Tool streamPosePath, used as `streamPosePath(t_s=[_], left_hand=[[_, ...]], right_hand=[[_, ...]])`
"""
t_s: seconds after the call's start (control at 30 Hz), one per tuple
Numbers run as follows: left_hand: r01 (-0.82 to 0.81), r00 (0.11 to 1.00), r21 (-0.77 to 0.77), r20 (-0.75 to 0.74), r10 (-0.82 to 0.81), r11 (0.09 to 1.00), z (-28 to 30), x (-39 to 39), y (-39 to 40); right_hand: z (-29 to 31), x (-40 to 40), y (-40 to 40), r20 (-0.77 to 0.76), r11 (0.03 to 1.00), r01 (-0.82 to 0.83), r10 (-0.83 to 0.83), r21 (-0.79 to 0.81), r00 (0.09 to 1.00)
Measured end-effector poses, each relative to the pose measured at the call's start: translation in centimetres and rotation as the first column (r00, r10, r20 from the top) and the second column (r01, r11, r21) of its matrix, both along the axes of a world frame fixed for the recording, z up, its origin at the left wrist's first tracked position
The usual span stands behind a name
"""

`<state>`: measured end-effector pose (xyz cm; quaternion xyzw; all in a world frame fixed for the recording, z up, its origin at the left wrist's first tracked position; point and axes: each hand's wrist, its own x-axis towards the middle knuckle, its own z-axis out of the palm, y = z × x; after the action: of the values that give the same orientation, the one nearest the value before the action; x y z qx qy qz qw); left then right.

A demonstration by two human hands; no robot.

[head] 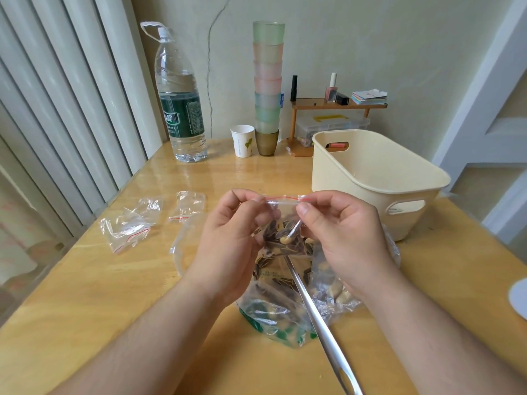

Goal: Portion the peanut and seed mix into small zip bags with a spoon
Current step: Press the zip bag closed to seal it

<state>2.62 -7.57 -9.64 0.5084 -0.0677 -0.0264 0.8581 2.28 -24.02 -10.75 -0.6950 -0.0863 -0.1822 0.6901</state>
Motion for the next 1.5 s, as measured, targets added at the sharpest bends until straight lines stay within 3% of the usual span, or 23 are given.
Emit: streamPosePath(t_s=[0.17,0.47,0.77,1.07,1.33,1.5], left_hand=[[-0.012,0.993,0.130,0.118,-0.004,0.991,-1.0,0.4,-0.1],[-0.054,0.993,0.131,0.112,0.039,0.990,-1.5,0.9,0.1],[-0.089,0.993,0.138,0.086,0.077,0.986,-1.8,1.1,0.2],[-0.064,0.995,0.126,0.089,0.053,0.990,-1.7,0.9,-0.1],[-0.017,0.999,0.100,0.052,0.012,0.995,-1.7,1.0,0.0],[-0.003,0.998,0.073,0.063,-0.002,0.997,-1.7,0.9,0.0]], right_hand=[[0.1,-0.1,0.0,-0.016,0.998,-0.007,0.008,0.059,1.000],[0.0,0.3,-0.2,-0.071,0.997,-0.050,0.054,0.060,0.996],[-0.1,0.5,-0.6,-0.001,1.000,-0.003,0.003,-0.028,1.000],[-0.2,0.5,-0.3,-0.022,0.996,-0.080,0.081,0.031,0.996],[-0.6,1.0,-0.6,0.036,0.998,-0.027,0.029,-0.057,0.999],[-0.4,0.5,-0.3,0.014,0.994,-0.113,0.113,0.004,0.994]])
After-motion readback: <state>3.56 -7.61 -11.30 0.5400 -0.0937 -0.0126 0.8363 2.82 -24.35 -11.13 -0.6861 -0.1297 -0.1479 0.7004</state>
